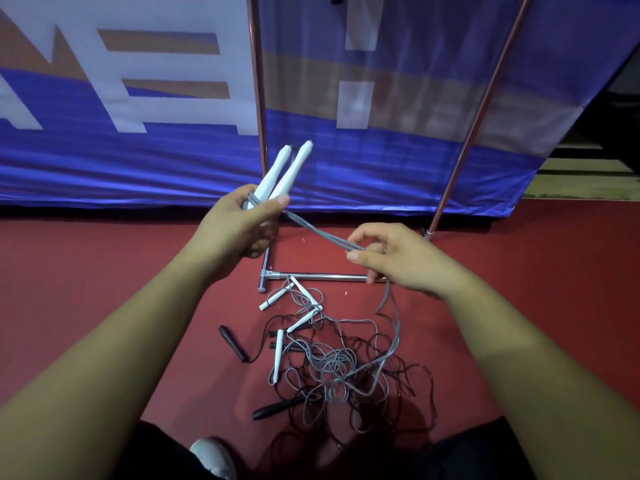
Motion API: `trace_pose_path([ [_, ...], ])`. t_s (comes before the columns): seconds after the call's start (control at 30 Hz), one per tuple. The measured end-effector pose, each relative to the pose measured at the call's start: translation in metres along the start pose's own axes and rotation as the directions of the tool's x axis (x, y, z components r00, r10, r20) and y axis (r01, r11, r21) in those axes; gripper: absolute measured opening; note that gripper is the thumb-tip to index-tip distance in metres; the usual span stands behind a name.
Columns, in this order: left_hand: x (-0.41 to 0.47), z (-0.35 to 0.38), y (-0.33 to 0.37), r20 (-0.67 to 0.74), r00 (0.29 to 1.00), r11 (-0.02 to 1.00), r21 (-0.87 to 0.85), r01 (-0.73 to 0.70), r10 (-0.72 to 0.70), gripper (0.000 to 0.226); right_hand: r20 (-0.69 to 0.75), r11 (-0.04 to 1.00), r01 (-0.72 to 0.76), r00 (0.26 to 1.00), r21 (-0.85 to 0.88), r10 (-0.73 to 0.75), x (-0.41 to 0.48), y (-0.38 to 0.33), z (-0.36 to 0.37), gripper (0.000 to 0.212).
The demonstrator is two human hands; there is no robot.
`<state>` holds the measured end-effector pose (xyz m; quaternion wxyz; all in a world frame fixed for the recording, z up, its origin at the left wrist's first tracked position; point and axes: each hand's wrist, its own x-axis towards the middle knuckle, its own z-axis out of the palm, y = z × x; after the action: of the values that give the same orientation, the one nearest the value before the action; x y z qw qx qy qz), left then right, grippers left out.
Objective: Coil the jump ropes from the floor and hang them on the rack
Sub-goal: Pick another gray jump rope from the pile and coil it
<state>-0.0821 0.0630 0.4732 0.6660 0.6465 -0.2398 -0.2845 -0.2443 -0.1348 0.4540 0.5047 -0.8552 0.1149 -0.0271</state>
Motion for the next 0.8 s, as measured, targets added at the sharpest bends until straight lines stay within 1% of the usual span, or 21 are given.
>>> trace_pose_path([
  [0.13,0.002,-0.01,-0.005,-0.071,0.997,0.987,0.161,0.02,-0.009,0.018,0.019,0.967,-0.114,0.993,0.227,0.113,-0.004,-0.008,0.003,0.009],
  [0.2,0.004,-0.015,-0.008,-0.109,0.994,0.968,0.248,0.045,-0.018,0.019,0.051,0.965,-0.137,0.99,0.222,0.129,-0.006,-0.013,0.007,0.012],
  [0.27,0.007,-0.019,-0.011,-0.155,0.988,0.934,0.354,0.053,0.003,0.018,0.071,0.982,-0.116,0.992,0.148,0.106,-0.008,-0.018,0.012,0.011],
  [0.3,0.008,-0.02,-0.012,-0.167,0.985,0.888,0.458,0.047,0.034,0.018,0.062,0.993,-0.086,0.995,0.077,0.081,-0.008,-0.021,0.013,0.01],
  [0.33,0.009,-0.021,-0.014,-0.172,0.982,0.803,0.594,0.043,0.075,0.017,0.035,0.999,-0.036,0.999,-0.022,0.037,-0.009,-0.025,0.014,0.01],
  [0.37,0.009,-0.02,-0.015,-0.168,0.979,0.688,0.724,0.04,0.119,0.016,-0.006,0.989,0.023,1.0,-0.145,-0.024,-0.01,-0.028,0.014,0.01],
  [0.4,0.009,-0.018,-0.017,-0.158,0.974,0.576,0.817,0.034,0.165,0.017,-0.053,0.956,0.084,0.993,-0.281,-0.103,-0.01,-0.032,0.015,0.01],
  [0.43,0.009,-0.014,-0.018,-0.14,0.969,0.496,0.868,0.022,0.202,0.019,-0.092,0.901,0.132,0.978,-0.412,-0.186,-0.011,-0.036,0.015,0.011],
  [0.47,0.008,-0.011,-0.02,-0.114,0.969,0.445,0.895,0.004,0.221,0.02,-0.116,0.842,0.163,0.96,-0.514,-0.256,-0.013,-0.041,0.016,0.012],
  [0.5,0.008,-0.006,-0.022,-0.078,0.974,0.404,0.914,-0.014,0.211,0.022,-0.13,0.795,0.181,0.942,-0.578,-0.308,-0.014,-0.044,0.016,0.014],
  [0.57,0.008,0.005,-0.027,0.029,0.995,0.318,0.946,-0.06,0.1,0.026,-0.151,0.744,0.203,0.913,-0.636,-0.378,-0.014,-0.046,0.015,0.018],
  [0.63,0.004,0.019,-0.031,0.142,0.989,0.235,0.964,-0.127,-0.048,0.04,-0.177,0.749,0.21,0.899,-0.628,-0.401,-0.011,-0.043,0.01,0.018],
  [0.67,0.001,0.026,-0.032,0.191,0.977,0.199,0.965,-0.17,-0.093,0.045,-0.192,0.768,0.206,0.899,-0.607,-0.393,-0.01,-0.04,0.006,0.016],
  [0.7,-0.002,0.032,-0.032,0.237,0.965,0.166,0.962,-0.217,-0.114,0.046,-0.206,0.792,0.201,0.902,-0.577,-0.379,-0.009,-0.038,0.003,0.014],
  [0.73,-0.004,0.037,-0.033,0.277,0.954,0.146,0.955,-0.26,-0.118,0.043,-0.226,0.82,0.197,0.903,-0.538,-0.365,-0.008,-0.034,-0.001,0.012],
  [0.77,-0.006,0.04,-0.033,0.315,0.942,0.151,0.943,-0.297,-0.114,0.037,-0.252,0.851,0.189,0.904,-0.49,-0.346,-0.008,-0.032,-0.005,0.011],
  [0.8,-0.008,0.042,-0.033,0.347,0.93,0.178,0.929,-0.324,-0.12,0.029,-0.28,0.883,0.175,0.906,-0.435,-0.318,-0.007,-0.029,-0.009,0.01],
])
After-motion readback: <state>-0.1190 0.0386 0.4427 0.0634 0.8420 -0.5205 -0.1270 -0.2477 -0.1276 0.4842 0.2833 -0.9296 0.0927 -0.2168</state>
